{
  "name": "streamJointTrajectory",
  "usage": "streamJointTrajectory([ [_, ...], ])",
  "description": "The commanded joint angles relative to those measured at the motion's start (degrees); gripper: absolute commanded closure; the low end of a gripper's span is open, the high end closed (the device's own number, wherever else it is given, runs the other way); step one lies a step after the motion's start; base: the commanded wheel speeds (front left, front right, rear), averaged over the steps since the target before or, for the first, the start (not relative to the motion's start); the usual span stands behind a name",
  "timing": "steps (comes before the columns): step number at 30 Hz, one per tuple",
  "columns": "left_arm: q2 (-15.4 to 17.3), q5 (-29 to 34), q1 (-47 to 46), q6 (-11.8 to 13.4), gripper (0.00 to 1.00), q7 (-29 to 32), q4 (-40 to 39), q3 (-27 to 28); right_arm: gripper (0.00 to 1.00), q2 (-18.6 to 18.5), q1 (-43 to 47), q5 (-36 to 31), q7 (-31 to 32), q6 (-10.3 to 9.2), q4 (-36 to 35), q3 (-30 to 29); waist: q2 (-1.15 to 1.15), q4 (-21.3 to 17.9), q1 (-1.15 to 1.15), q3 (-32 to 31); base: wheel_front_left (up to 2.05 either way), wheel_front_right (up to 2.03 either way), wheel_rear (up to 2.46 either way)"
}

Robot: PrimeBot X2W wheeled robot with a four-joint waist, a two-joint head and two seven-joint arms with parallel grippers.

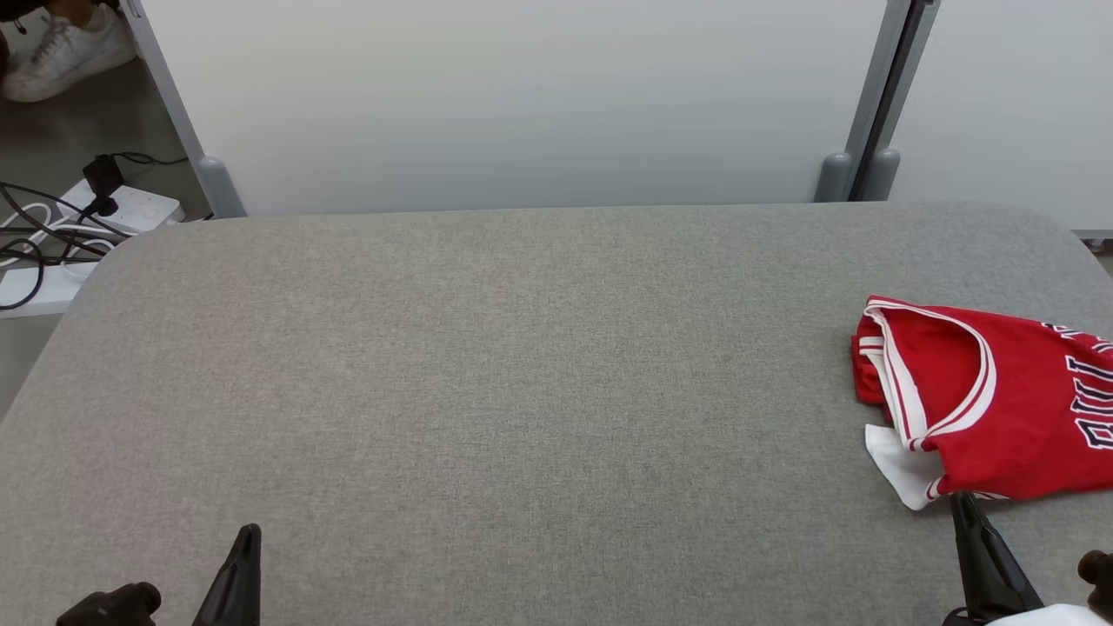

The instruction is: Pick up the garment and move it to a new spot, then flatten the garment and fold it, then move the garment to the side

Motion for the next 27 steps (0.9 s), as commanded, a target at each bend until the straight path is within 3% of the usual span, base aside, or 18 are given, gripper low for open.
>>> streamJointTrajectory([
  [1, 0.38, -1.94, -3.08, -1.08, 1.00, 0.40, -0.80, 1.65, 1.00, -0.70, -2.81, 2.53, 0.37, 0.00, -1.06, -0.18, 0.00, -0.05, -0.01, 0.06, 0.00, 0.00, 0.00],
  [27, -3.18, -14.77, -6.16, -4.16, 1.00, 4.03, 1.29, 5.34, 1.00, -0.31, -5.84, 19.11, 2.98, 0.00, 1.69, -0.88, 0.00, -0.53, -0.01, 0.72, 0.00, 0.00, 0.00],
])
